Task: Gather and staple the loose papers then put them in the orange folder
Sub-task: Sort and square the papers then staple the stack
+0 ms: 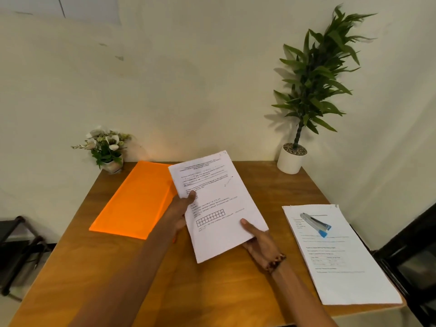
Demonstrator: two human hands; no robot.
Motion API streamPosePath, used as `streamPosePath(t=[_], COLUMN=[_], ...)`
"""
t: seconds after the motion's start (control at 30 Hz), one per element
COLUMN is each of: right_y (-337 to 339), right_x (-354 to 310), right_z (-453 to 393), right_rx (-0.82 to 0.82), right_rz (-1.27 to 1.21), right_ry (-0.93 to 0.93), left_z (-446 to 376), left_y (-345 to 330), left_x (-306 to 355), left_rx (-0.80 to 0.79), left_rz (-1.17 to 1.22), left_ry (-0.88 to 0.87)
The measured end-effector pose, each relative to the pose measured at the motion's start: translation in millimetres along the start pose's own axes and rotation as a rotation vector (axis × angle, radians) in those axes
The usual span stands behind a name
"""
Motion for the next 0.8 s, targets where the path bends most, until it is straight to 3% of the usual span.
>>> streamPosePath(t=[0.13,0.3,0.43,0.67,0.8], right_y=[18.9,-7.5,-8.8,-27.8,-44.0], right_x=[-23.4,-52.5,-73.1,-86.5,-105.4], right_z=[10.9,-5.5,-22.4,-34.7,-31.4], right_rx=[-0.149,-0.146,-0.023,-0.048,0.024], right_rz=[-0.024,0.351,0.307,0.327,0.527], right_ry=[-0.085,-0.093,-0.003,-0.033,0.164], left_z=[7.3,13.2,8.4,9.9,13.0], left_y=[-5.7,-35.2,-44.4,-65.5,-74.7], left_x=[1.0,-7.2,7.7,43.8,63.0], left_rx=[-0.202,-0.34,-0.233,-0.102,-0.07], left_rz=[-0.096,-0.186,-0.208,-0.284,-0.297], left_ry=[0.091,0.154,0.045,-0.114,-0.236])
Point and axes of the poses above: each hand's wrist, its own z-axis away from the middle knuckle, its own y-axis out of the back of the hand, x = y × z, the point moved 8 cm from there along -z, towards the middle knuckle, and after that the axes turned 13 degrees about -x, right-handed, at the moved point
